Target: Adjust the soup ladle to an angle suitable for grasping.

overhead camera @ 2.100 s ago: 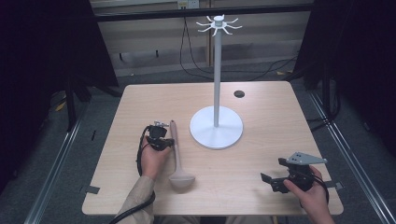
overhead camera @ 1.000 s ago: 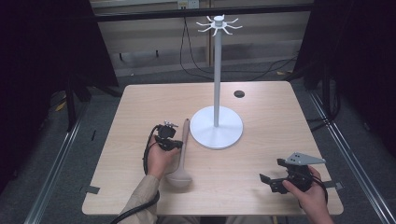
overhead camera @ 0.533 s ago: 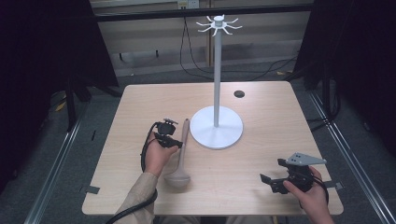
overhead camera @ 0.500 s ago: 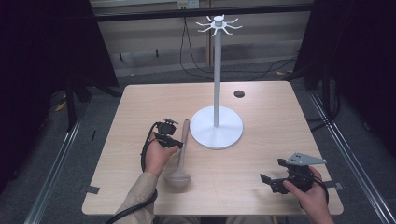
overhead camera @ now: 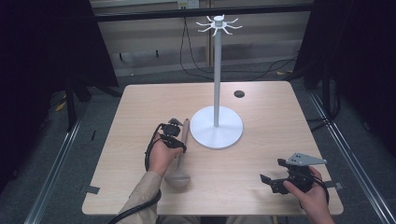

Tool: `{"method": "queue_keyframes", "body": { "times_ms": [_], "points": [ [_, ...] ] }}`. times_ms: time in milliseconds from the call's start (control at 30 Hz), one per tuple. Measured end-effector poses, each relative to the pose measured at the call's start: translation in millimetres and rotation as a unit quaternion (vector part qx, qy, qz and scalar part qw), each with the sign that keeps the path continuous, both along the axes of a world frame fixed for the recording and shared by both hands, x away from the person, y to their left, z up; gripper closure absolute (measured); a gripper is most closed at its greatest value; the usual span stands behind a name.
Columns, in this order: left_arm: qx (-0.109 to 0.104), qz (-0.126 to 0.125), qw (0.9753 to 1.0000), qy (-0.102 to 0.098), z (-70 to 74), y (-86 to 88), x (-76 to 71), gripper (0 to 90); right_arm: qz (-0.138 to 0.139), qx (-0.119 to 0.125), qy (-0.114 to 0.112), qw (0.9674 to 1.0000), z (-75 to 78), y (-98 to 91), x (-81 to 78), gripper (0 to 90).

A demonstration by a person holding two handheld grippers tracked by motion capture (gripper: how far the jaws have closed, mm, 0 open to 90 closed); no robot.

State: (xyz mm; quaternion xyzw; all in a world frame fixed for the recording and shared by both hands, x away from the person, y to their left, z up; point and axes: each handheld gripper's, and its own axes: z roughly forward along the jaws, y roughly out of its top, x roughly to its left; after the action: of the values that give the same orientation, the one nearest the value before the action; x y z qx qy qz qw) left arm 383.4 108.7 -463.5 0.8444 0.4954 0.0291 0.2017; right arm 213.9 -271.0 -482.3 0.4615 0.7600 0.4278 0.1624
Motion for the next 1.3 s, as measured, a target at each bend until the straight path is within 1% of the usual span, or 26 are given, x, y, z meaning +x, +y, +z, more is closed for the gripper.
{"method": "queue_keyframes", "body": {
  "times_ms": [67,100,133,167,233,267,367,433,500,533,567,633,667,733,767,800,833,900,933,1033,1067,1133,1200,1233,1300],
  "points": [
    [0.003,0.002,1.0,0.001,-3.1,-3.2,0.3,66.0,-0.001,0.001,0.001,1.0,0.1,0.2,0.1,4.2],
    [0.008,0.001,1.0,0.002,-4.6,-3.9,1.0,65.6,-0.002,0.001,0.001,1.0,0.1,0.5,0.3,4.3],
    [0.01,0.005,0.9999,0.006,-5.6,-4.9,1.1,65.6,-0.003,0.0,0.0,1.0,0.2,0.9,0.3,4.2],
    [0.014,0.002,0.9999,0.006,-7.5,-5.6,2.4,65.7,-0.002,0.001,0.0,1.0,0.4,1.2,0.3,4.2],
    [0.015,0.007,0.9999,0.004,-9.1,-7.7,2.3,66.6,0.0,0.001,-0.001,1.0,0.6,1.7,0.3,4.3],
    [0.021,0.005,0.9997,0.005,-8.6,-8.2,2.8,67.0,0.0,0.0,-0.001,1.0,0.5,1.7,0.3,4.3],
    [0.025,0.01,0.9996,0.002,-8.8,-9.9,4.1,67.8,-0.001,-0.001,0.001,1.0,-0.2,1.1,0.6,4.3],
    [0.024,0.018,0.9995,0.01,-8.2,-9.9,5.2,69.5,-0.003,0.0,0.001,1.0,-0.1,0.8,0.6,4.2],
    [0.024,0.023,0.9994,0.009,-8.1,-9.5,5.9,71.2,-0.002,0.0,0.0,1.0,0.3,0.5,0.6,4.2],
    [0.022,0.036,0.9991,0.01,-8.4,-9.4,5.8,72.0,-0.003,0.0,0.0,1.0,0.5,0.5,0.5,4.2],
    [0.019,0.043,0.9988,0.015,-8.2,-8.3,6.3,73.3,-0.003,0.001,0.0,1.0,0.6,0.5,0.4,4.3],
    [0.006,0.067,0.9975,0.022,-8.5,-2.1,7.4,75.1,-0.002,0.001,-0.002,1.0,0.5,0.3,0.3,4.3],
    [0.004,0.074,0.997,0.022,-8.3,1.4,7.7,76.1,-0.002,0.001,-0.002,1.0,0.4,0.1,0.3,4.2],
    [0.008,0.08,0.9966,0.019,-7.5,9.2,8.1,78.2,-0.002,0.0,-0.002,1.0,0.3,-0.3,0.2,4.2],
    [0.002,0.08,0.9966,0.018,-7.5,13.7,8.0,78.8,-0.004,0.001,-0.001,1.0,0.3,-0.6,0.0,4.3],
    [0.001,0.081,0.9965,0.019,-7.2,18.1,7.9,78.8,-0.004,0.001,-0.002,1.0,0.0,-0.9,0.2,4.3],
    [-0.002,0.088,0.9959,0.018,-6.6,21.5,7.5,78.8,-0.003,0.0,-0.002,1.0,-0.4,-1.1,0.4,4.3],
    [-0.001,0.089,0.9959,0.012,-4.5,27.4,6.3,78.8,-0.003,0.001,0.0,1.0,-0.7,-0.7,0.5,4.2],
    [0.0,0.085,0.9964,0.003,-3.4,30.3,6.0,78.8,-0.003,0.002,0.0,1.0,-0.6,-0.3,0.6,4.2],
    [-0.008,0.081,0.9966,-0.01,1.5,37.4,3.9,78.8,-0.003,0.002,0.0,1.0,0.1,1.4,0.2,4.3],
    [-0.006,0.078,0.9968,-0.016,3.7,39.6,3.3,78.9,-0.003,0.001,0.001,1.0,0.2,1.9,0.1,4.3],
    [-0.012,0.071,0.9971,-0.026,8.3,43.7,1.7,78.9,-0.001,0.001,0.0,1.0,-0.1,2.3,0.2,4.3],
    [-0.017,0.068,0.9967,-0.042,14.2,46.3,-0.1,78.9,-0.002,0.0,0.001,1.0,-0.7,2.7,0.2,4.3],
    [-0.019,0.065,0.9967,-0.045,16.7,47.5,-0.7,78.9,-0.001,0.0,0.0,1.0,-1.0,2.6,0.3,4.3],
    [-0.038,0.063,0.9953,-0.063,24.0,50.0,-2.3,78.9,0.0,-0.001,0.0,1.0,-1.0,2.6,0.2,4.3]
  ]
}}
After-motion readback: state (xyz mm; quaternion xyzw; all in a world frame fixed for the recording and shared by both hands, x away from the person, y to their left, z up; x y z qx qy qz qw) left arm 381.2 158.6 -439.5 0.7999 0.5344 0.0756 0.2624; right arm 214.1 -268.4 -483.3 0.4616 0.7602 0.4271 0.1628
